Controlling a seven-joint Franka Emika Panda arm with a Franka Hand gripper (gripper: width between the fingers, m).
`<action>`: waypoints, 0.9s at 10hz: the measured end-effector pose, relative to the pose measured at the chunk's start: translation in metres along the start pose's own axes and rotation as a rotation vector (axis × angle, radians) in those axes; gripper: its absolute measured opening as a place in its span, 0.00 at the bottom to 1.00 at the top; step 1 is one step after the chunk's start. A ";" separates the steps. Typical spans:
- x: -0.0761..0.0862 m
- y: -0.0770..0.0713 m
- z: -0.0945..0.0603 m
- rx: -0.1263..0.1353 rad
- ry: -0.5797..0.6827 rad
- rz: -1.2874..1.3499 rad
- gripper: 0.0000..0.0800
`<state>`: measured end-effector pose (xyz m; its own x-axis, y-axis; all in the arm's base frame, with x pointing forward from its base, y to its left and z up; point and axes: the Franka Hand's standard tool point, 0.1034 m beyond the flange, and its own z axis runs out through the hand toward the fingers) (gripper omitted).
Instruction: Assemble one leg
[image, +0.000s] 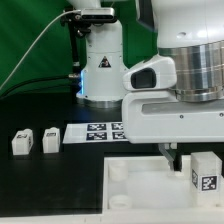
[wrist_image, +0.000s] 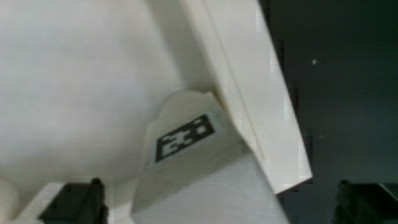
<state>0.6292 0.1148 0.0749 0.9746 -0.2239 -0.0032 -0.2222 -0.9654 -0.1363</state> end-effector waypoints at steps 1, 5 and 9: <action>0.001 0.001 0.001 0.002 0.011 -0.026 0.81; 0.000 0.000 0.002 0.008 0.009 0.100 0.37; 0.003 0.008 0.002 0.029 -0.001 0.519 0.37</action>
Offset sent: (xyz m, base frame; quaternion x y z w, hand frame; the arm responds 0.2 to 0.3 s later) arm 0.0000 0.0000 0.0000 0.0000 0.0000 0.0000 1.0000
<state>0.6300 0.1069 0.0713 0.7361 -0.6722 -0.0790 -0.6757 -0.7231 -0.1436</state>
